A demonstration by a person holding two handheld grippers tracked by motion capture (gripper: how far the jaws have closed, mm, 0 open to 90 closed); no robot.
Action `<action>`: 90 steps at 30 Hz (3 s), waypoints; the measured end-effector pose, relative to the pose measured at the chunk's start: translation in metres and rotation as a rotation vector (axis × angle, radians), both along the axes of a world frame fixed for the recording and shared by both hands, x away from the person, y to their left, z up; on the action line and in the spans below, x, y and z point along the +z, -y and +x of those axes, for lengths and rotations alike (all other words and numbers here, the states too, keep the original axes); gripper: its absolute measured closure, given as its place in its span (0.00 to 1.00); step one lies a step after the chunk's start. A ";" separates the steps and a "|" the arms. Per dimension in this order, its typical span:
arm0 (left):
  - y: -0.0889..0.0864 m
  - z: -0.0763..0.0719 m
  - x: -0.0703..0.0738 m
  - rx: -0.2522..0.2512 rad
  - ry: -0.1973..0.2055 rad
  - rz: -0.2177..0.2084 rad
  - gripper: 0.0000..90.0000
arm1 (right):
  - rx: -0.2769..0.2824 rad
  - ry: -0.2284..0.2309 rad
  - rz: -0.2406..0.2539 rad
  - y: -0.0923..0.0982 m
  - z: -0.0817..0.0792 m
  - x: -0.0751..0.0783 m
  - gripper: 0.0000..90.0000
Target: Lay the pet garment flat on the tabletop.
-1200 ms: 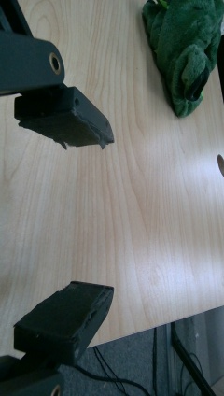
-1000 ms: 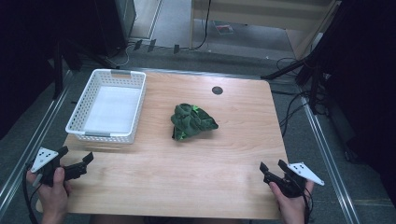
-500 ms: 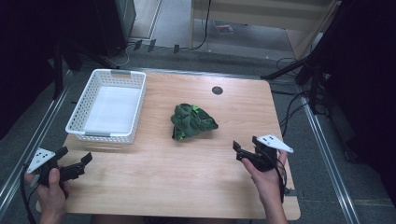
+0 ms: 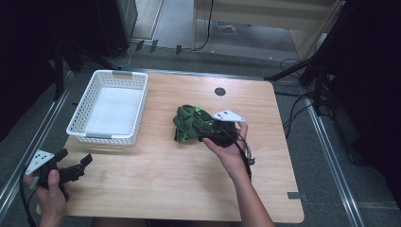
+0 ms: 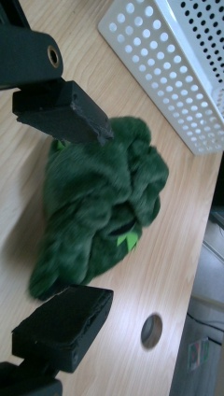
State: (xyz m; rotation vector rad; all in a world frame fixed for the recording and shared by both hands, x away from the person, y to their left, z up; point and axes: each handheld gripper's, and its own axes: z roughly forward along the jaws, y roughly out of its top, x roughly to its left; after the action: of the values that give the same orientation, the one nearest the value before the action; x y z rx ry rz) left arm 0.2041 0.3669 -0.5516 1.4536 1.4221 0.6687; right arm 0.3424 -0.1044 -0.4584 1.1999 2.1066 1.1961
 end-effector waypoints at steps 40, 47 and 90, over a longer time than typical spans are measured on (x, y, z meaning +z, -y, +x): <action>0.103 0.021 0.062 -0.184 0.093 -0.017 0.00 | 0.158 0.023 0.083 -0.012 -0.051 -0.039 0.87; 0.154 0.045 0.058 -0.311 0.042 -0.060 0.00 | 0.290 -0.098 0.071 0.004 -0.079 -0.052 0.53; 0.212 0.056 0.036 -0.762 -0.009 -0.149 0.46 | 0.474 -0.146 0.148 0.023 -0.102 -0.062 0.64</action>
State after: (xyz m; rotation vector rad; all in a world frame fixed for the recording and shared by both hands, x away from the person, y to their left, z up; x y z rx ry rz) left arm 0.2597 0.1552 -0.5156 1.7118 0.7925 0.0716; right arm 0.2408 -0.1272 -0.5204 0.8905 2.5427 1.5264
